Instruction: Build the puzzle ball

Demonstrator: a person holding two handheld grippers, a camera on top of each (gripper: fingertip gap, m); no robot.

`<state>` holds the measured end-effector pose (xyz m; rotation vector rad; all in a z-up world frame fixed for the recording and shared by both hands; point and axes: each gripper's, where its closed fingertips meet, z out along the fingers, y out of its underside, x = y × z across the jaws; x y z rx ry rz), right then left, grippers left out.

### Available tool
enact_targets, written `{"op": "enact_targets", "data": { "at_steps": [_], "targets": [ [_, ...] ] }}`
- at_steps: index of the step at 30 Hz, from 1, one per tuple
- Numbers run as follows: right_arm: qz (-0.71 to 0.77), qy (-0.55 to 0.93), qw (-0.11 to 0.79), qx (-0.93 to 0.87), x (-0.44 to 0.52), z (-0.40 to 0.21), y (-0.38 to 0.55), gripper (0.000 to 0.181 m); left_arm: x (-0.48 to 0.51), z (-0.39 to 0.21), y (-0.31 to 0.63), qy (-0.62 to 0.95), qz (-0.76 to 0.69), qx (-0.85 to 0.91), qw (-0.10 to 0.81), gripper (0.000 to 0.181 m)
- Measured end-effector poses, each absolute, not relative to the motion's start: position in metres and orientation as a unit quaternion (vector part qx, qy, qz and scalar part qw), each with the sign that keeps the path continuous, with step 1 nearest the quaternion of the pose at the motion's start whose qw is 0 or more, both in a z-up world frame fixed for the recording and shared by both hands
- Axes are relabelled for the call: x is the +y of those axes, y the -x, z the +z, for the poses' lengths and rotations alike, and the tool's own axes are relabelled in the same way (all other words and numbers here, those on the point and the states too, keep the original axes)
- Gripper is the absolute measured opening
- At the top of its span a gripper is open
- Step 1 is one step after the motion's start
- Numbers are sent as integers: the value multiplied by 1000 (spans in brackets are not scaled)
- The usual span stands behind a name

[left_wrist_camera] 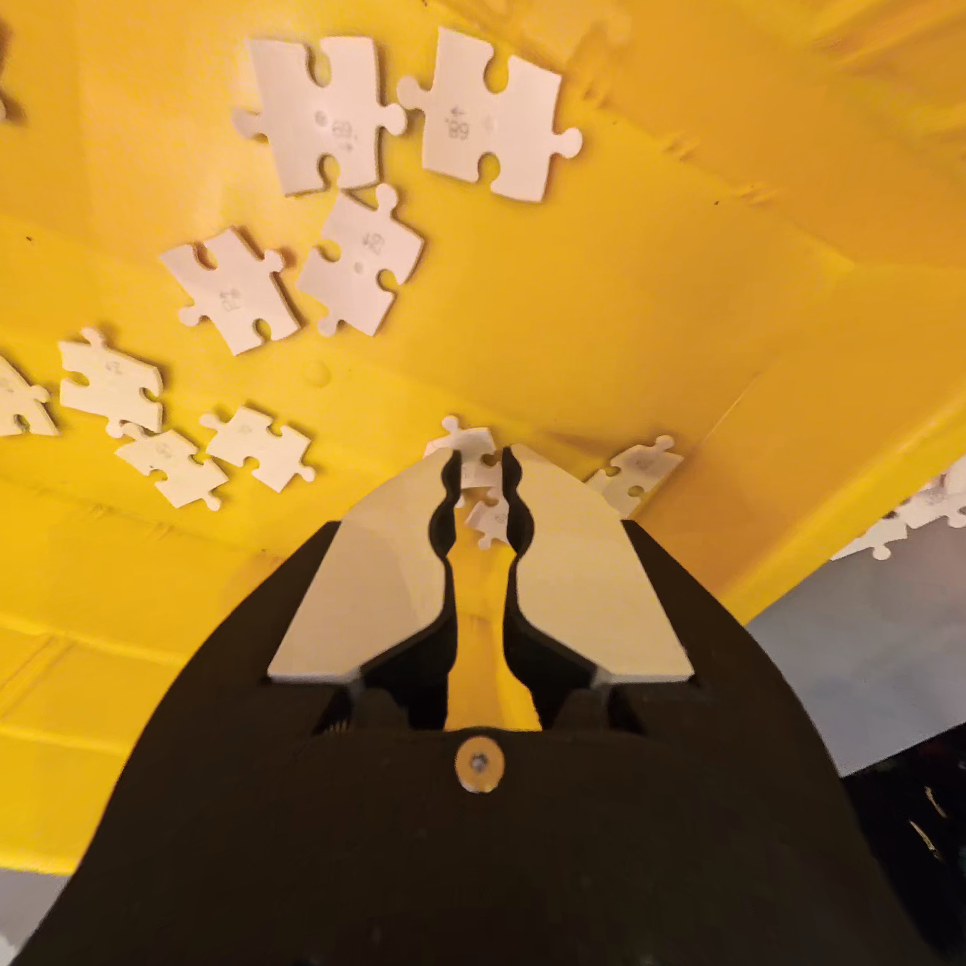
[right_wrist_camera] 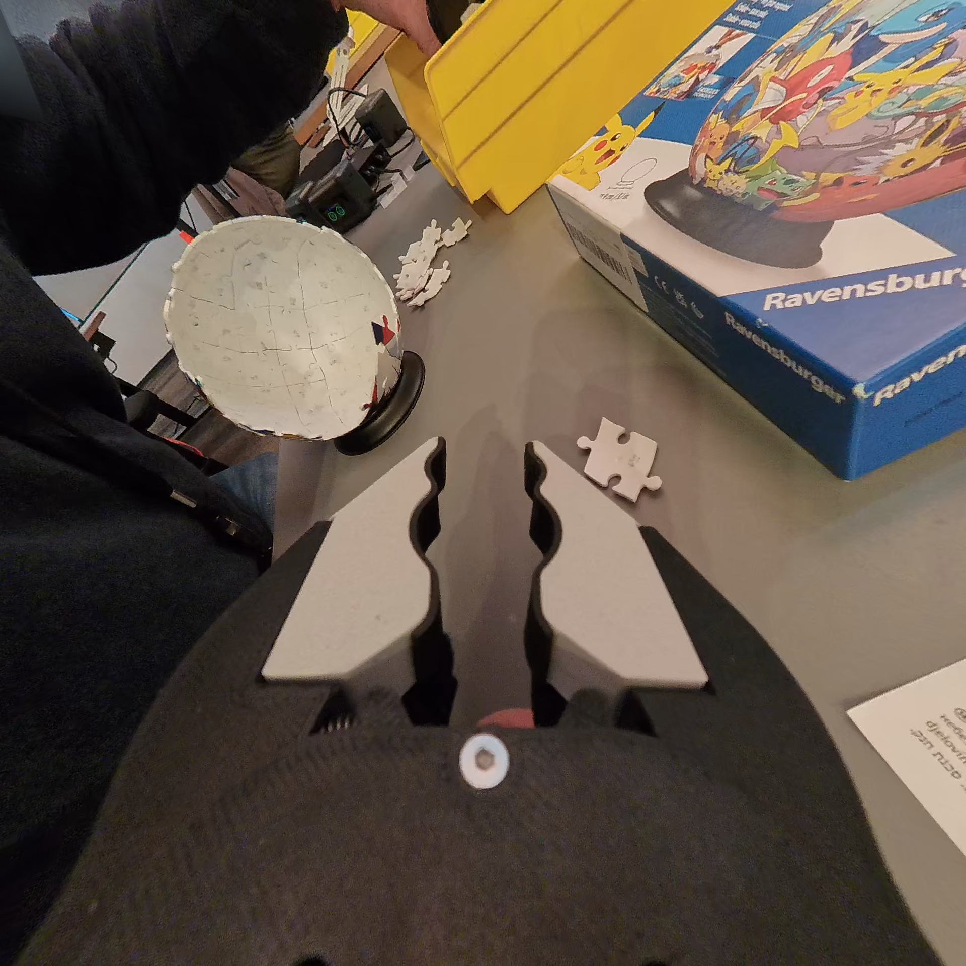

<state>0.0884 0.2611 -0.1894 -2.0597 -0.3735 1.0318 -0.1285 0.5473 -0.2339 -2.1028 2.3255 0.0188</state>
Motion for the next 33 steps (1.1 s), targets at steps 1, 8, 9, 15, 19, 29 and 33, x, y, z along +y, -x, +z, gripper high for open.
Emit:
{"op": "enact_targets", "data": {
  "at_steps": [1,8,9,15,19,29,33],
  "targets": [
    [407,811,393,-147,261,-189,-88,29,547,-233,127,670,0,742,7,11],
    [407,811,394,-148,261,-189,-88,29,551,-224,121,676,-16,736,30,1],
    [407,811,393,-148,261,-189,-88,29,554,-224,122,674,-6,738,34,1],
    [407,811,394,-147,261,-189,-88,29,560,-203,117,681,-26,728,71,1],
    [408,810,394,-147,261,-189,-89,29,540,-160,114,675,-80,722,129,1],
    [410,809,394,-149,261,-188,-88,30,414,-163,143,648,-88,741,152,1],
    [409,809,395,-150,260,-188,-88,30,397,-197,151,661,-89,732,142,1]
  ]
}}
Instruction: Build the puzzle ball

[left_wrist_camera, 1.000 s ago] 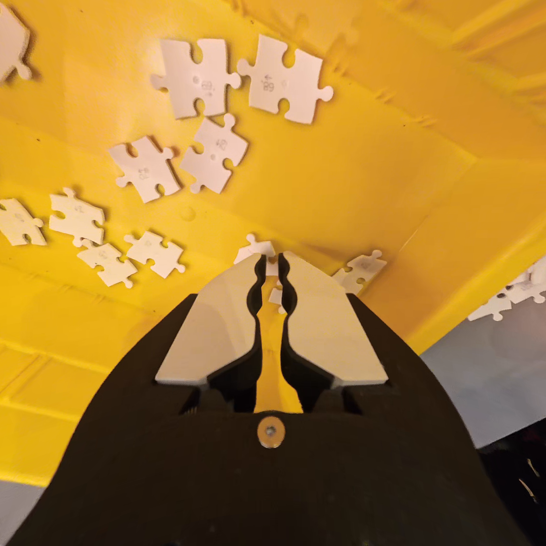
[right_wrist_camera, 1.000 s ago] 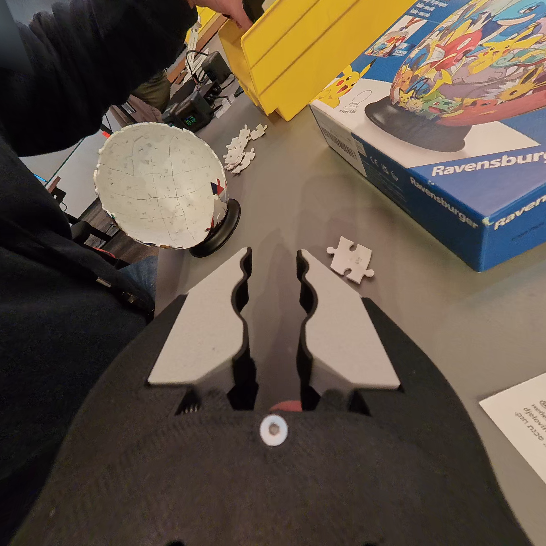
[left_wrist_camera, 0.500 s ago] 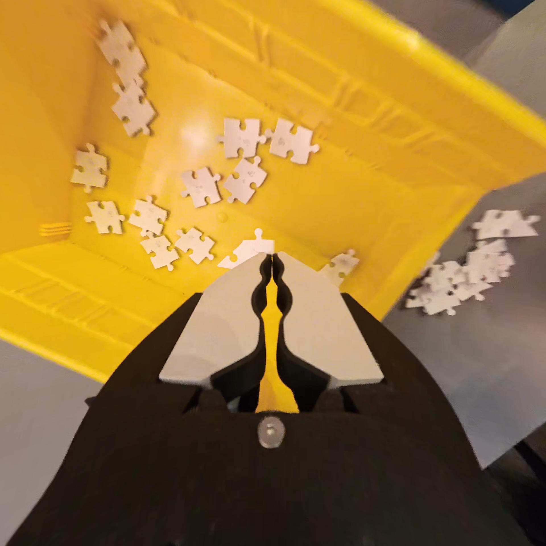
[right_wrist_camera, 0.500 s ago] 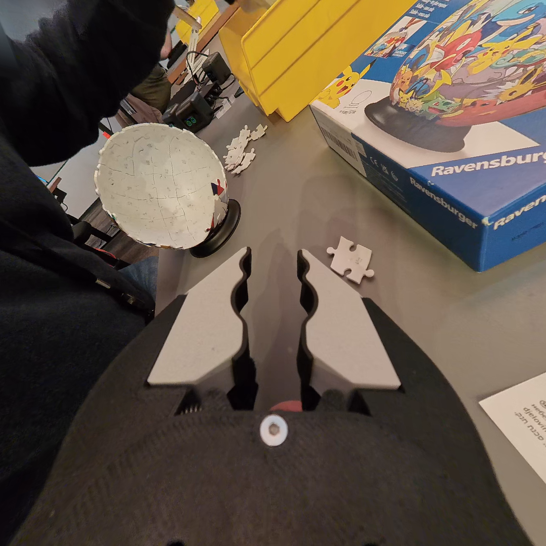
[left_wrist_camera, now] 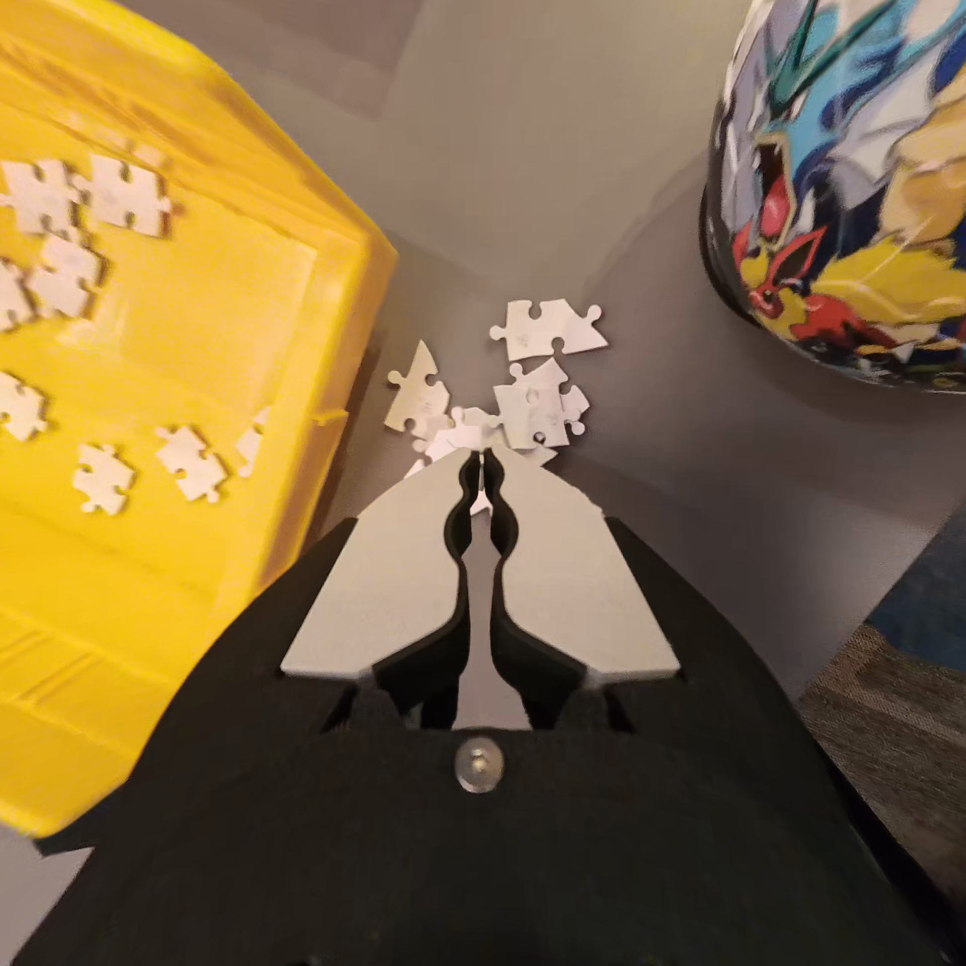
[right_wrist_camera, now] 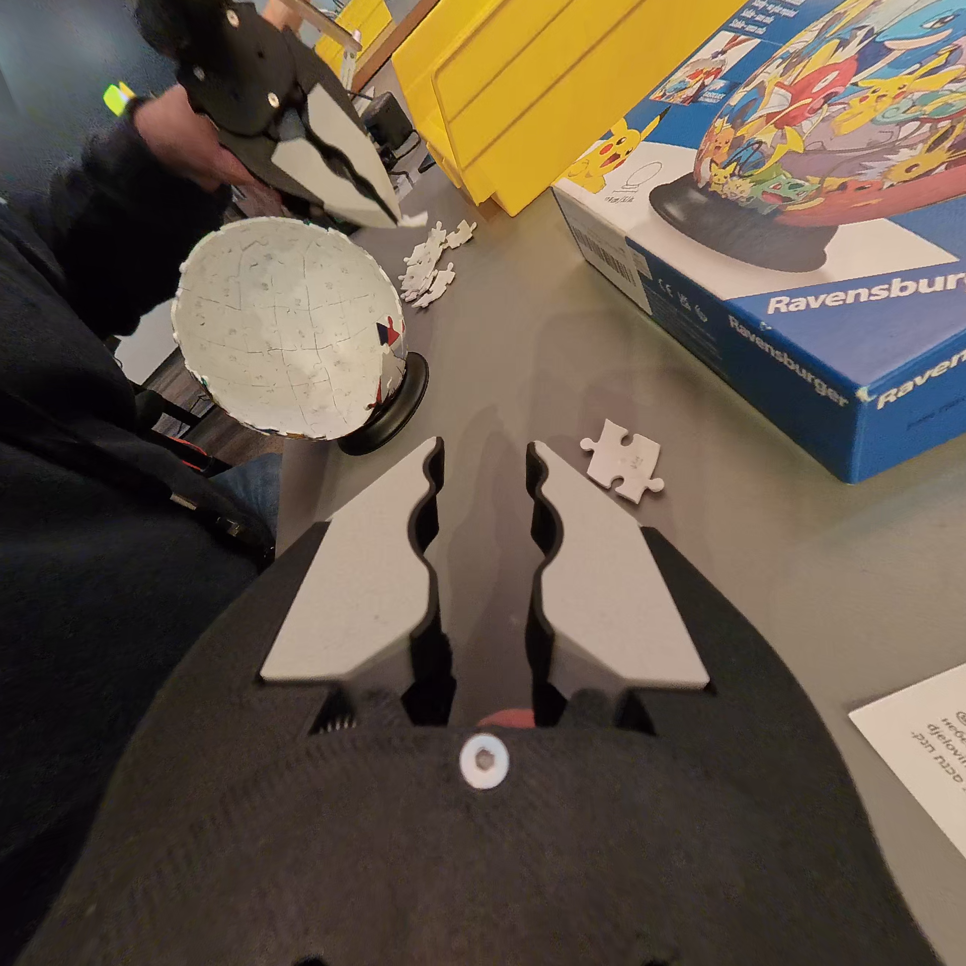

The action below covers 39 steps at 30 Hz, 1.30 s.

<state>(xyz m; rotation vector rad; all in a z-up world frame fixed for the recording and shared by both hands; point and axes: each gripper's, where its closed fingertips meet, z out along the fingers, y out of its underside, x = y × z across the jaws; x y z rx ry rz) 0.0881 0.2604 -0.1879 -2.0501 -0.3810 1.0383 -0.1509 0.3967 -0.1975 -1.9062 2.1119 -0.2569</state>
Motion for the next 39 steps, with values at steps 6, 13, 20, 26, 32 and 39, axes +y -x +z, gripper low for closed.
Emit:
{"op": "enact_targets", "data": {
  "at_steps": [6,13,20,26,32,39],
  "targets": [
    [408,809,394,-151,260,-188,-88,30,383,-218,155,665,-87,730,131,11],
    [408,810,394,-149,261,-189,-88,30,402,-180,157,681,-113,701,179,15],
    [407,811,393,-148,261,-189,-88,30,460,-142,156,678,-63,689,250,14],
    [405,813,391,-148,262,-190,-88,29,482,-151,134,645,-62,736,195,20],
    [403,814,391,-147,262,-191,-88,29,491,-185,120,567,-71,820,35,30],
    [405,812,394,-146,262,-189,-89,29,506,-225,131,461,4,886,-53,45]
  ]
}}
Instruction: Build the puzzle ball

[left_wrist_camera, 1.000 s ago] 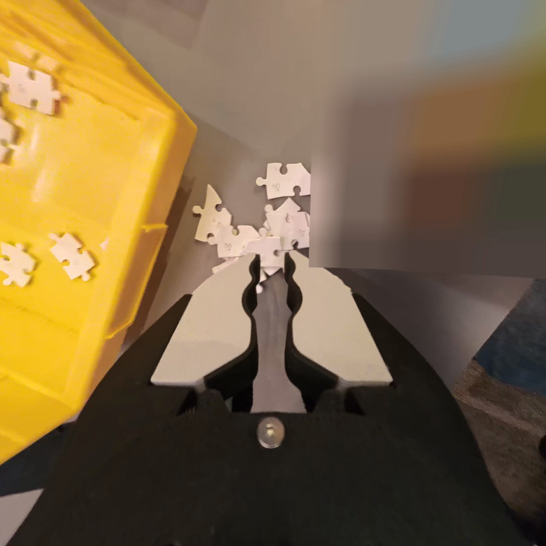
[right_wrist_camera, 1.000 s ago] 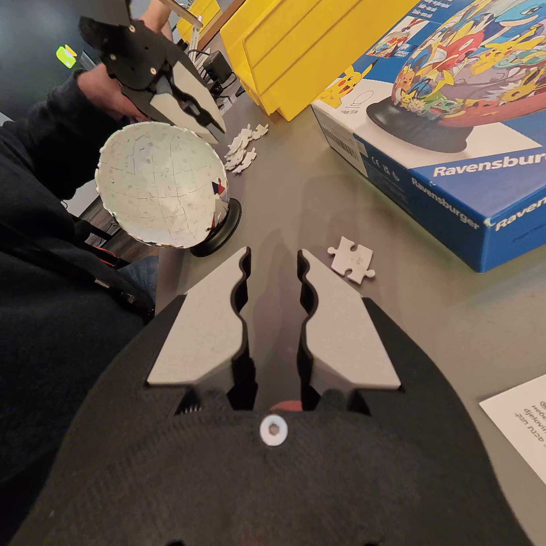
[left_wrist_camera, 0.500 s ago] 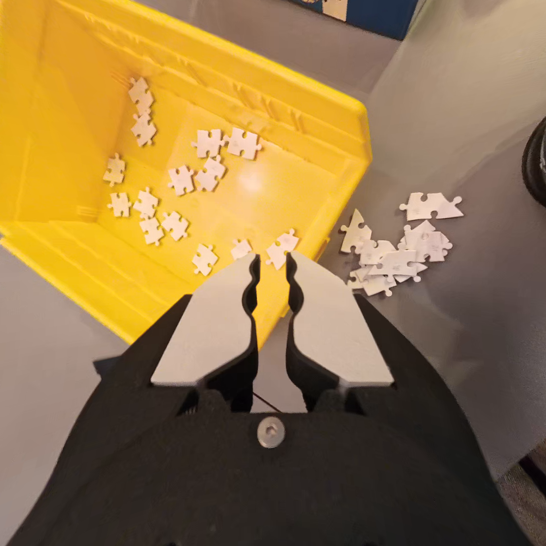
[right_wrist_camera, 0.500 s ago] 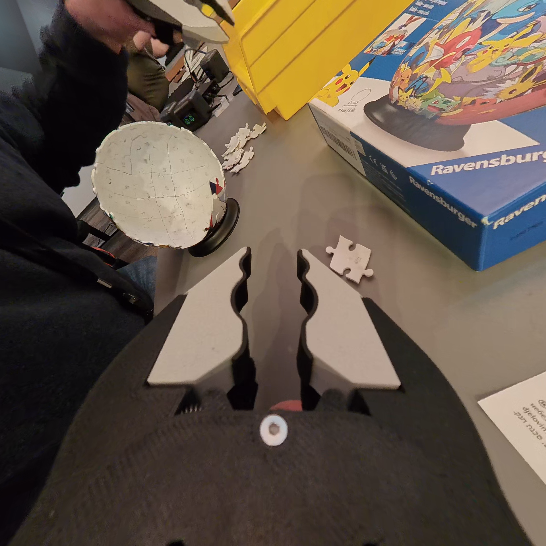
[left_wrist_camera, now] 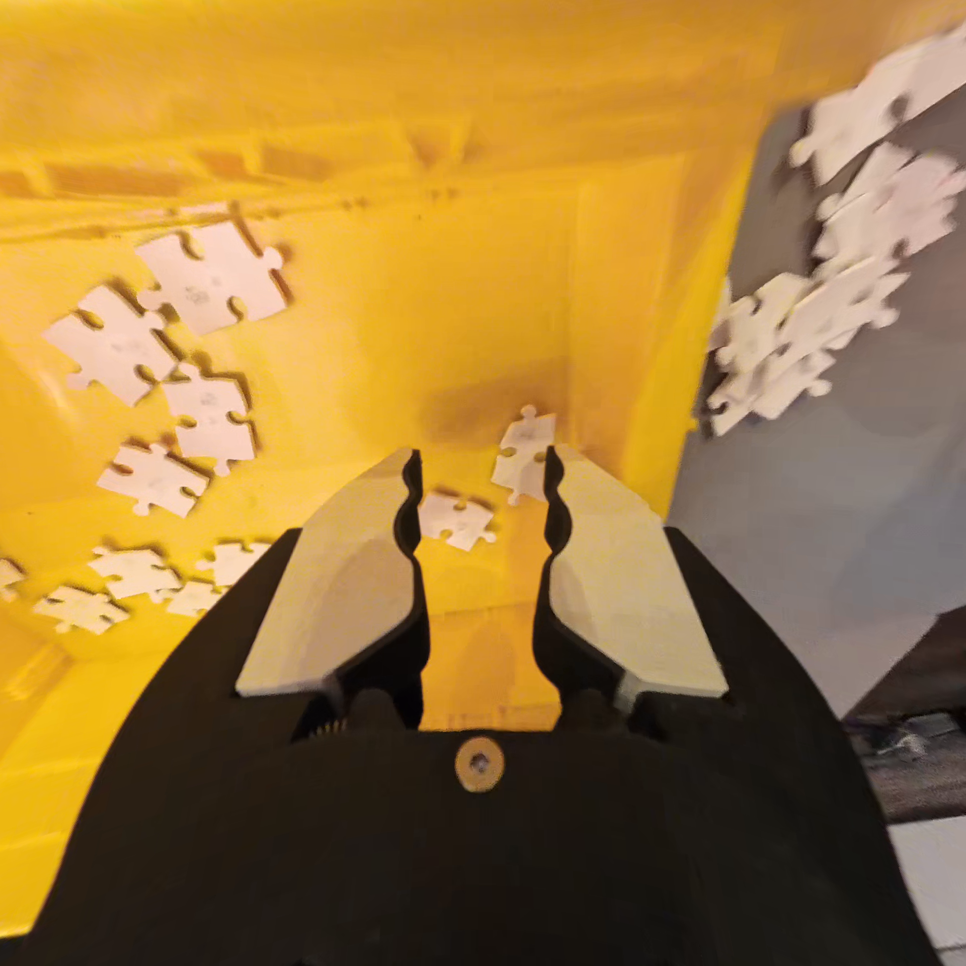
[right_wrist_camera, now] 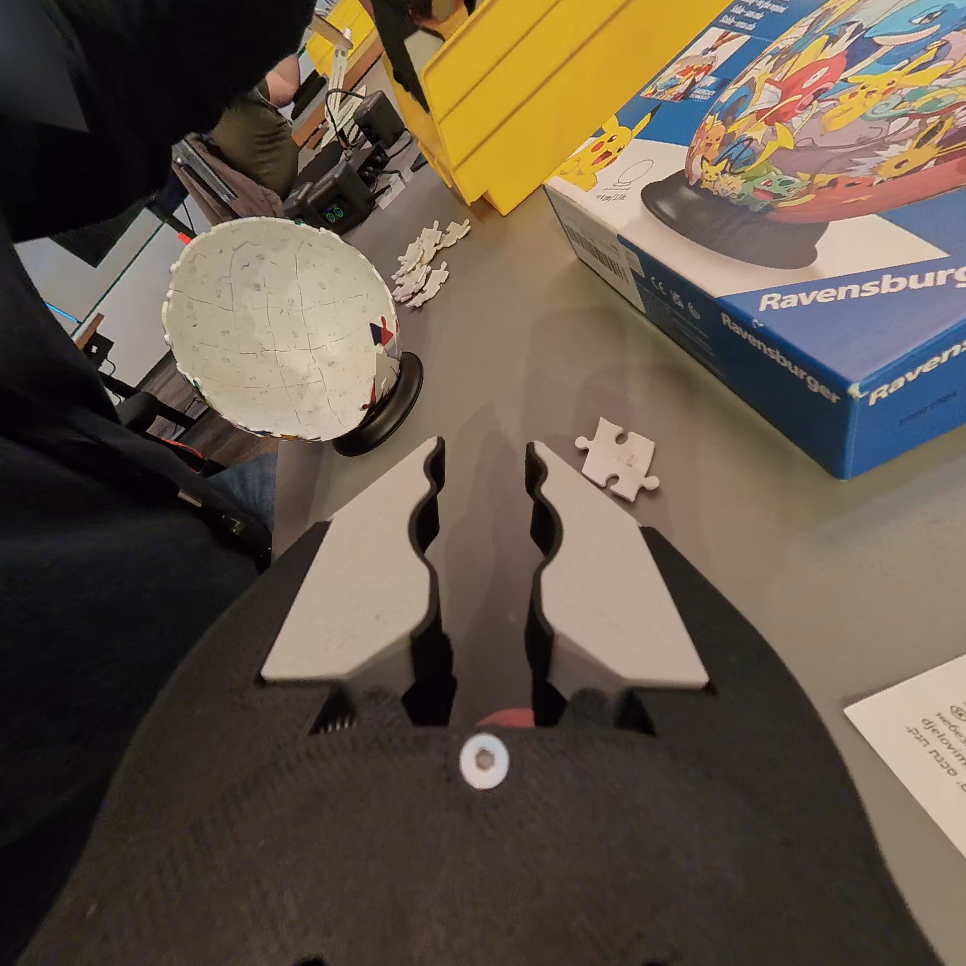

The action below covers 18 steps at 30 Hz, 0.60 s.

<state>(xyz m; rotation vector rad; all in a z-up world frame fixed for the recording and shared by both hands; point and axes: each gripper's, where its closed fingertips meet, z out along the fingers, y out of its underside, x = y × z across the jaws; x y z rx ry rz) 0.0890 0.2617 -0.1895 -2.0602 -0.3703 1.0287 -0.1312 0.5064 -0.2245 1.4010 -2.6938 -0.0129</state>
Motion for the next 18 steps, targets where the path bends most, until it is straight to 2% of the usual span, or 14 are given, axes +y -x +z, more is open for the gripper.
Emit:
{"op": "enact_targets", "data": {
  "at_steps": [3,7,10,11,14,16,18],
  "targets": [
    [408,810,395,-146,261,-189,-89,29,506,-235,133,-446,-4,-894,46,56],
    [411,808,396,-145,261,-187,-90,30,512,-235,124,-447,-13,-894,-11,65],
    [412,807,398,-146,261,-187,-90,30,542,-228,115,-451,-63,-885,-94,33],
    [412,806,399,-146,261,-186,-90,30,545,-226,113,-470,-54,-875,-102,34],
    [412,806,400,-146,261,-186,-90,30,535,-215,111,-534,20,-840,-90,39],
    [412,806,399,-147,261,-186,-90,30,520,-214,116,-564,67,-822,-48,53],
    [412,806,399,-147,261,-186,-90,30,507,-219,122,-555,82,-827,-20,53]
  ]
}}
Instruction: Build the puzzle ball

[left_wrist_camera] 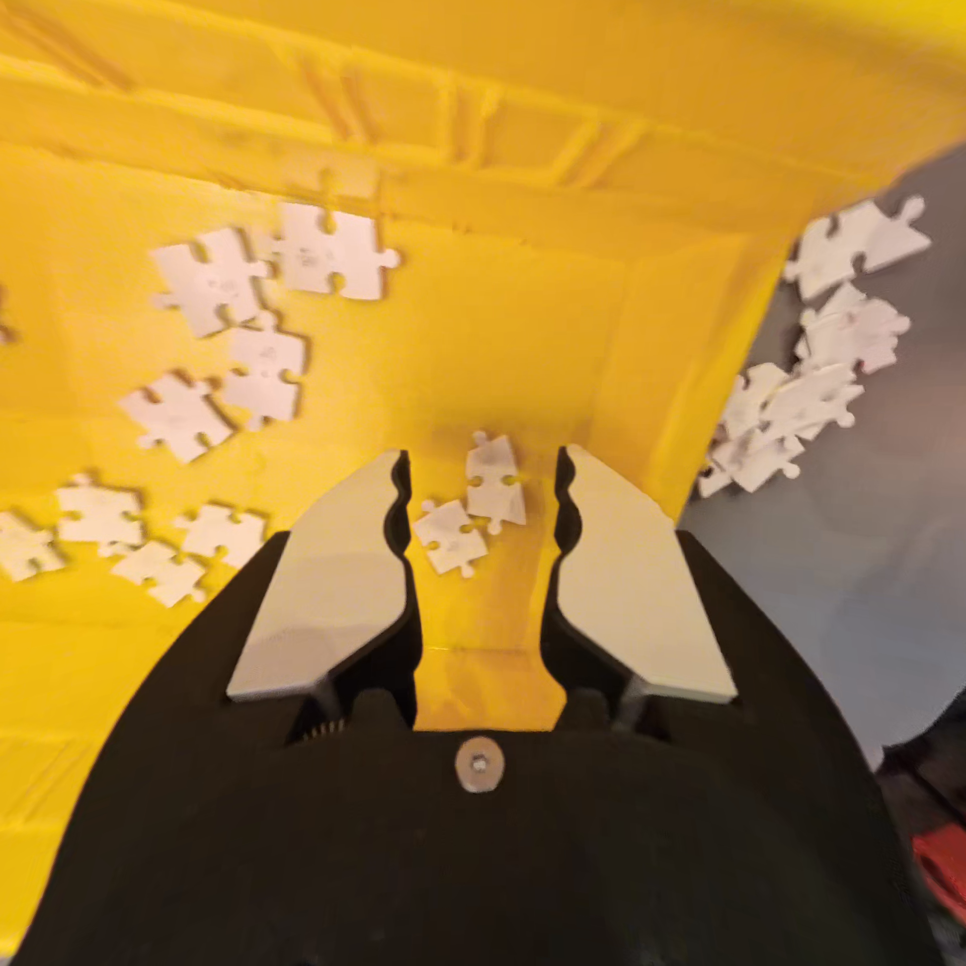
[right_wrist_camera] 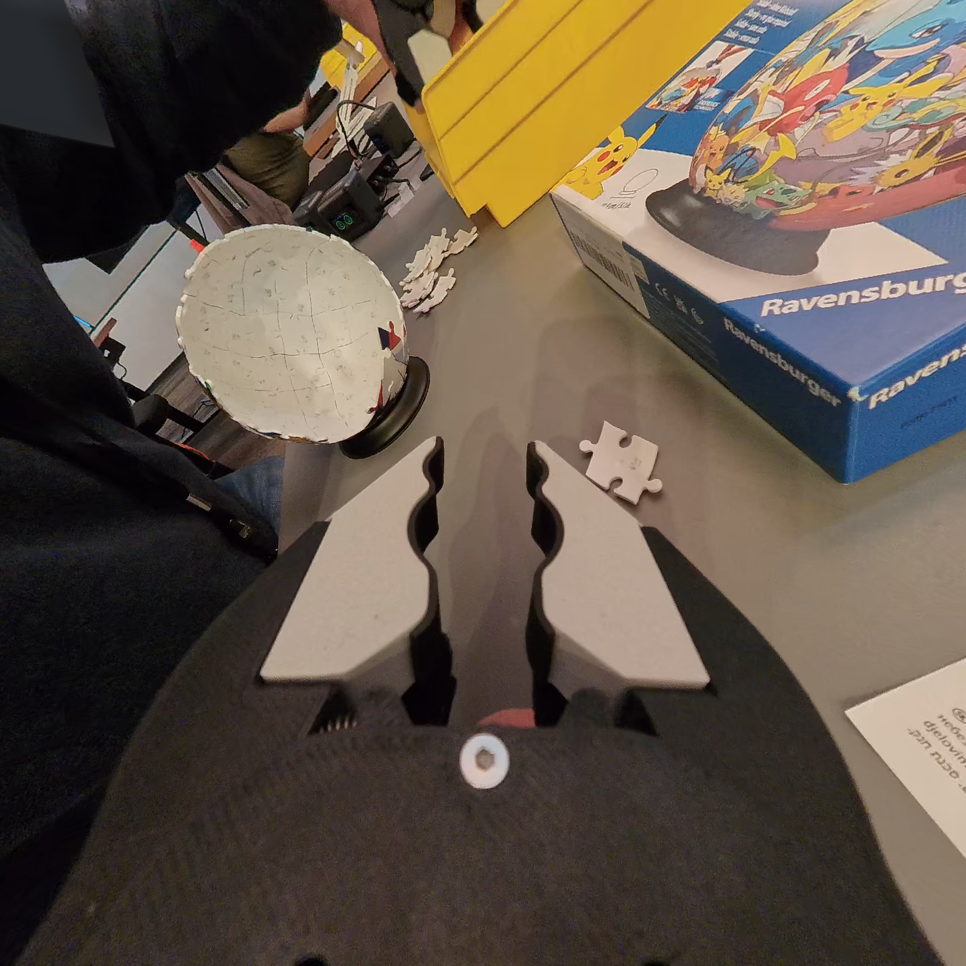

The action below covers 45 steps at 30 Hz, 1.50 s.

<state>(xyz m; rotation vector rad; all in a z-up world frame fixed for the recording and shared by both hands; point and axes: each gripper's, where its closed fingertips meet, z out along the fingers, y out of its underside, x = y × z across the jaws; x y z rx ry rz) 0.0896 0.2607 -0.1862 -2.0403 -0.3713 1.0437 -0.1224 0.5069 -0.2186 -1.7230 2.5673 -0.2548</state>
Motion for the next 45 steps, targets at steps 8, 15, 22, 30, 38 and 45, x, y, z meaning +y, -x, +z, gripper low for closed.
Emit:
{"op": "enact_targets", "data": {
  "at_steps": [8,15,22,30,38,45],
  "targets": [
    [413,806,399,-147,261,-186,-90,30,502,-237,135,512,-23,859,14,22],
    [415,803,401,-147,260,-185,-90,30,507,-237,135,528,-17,849,31,18],
    [416,803,401,-146,260,-185,-90,31,508,-193,123,575,-64,809,104,18],
    [415,805,399,-145,261,-186,-90,31,425,-158,128,588,-139,786,131,17],
    [411,808,397,-147,261,-187,-89,31,382,-214,139,619,-160,760,113,24],
    [408,810,395,-145,261,-188,-89,30,408,-178,139,637,-162,731,185,33]
  ]
}}
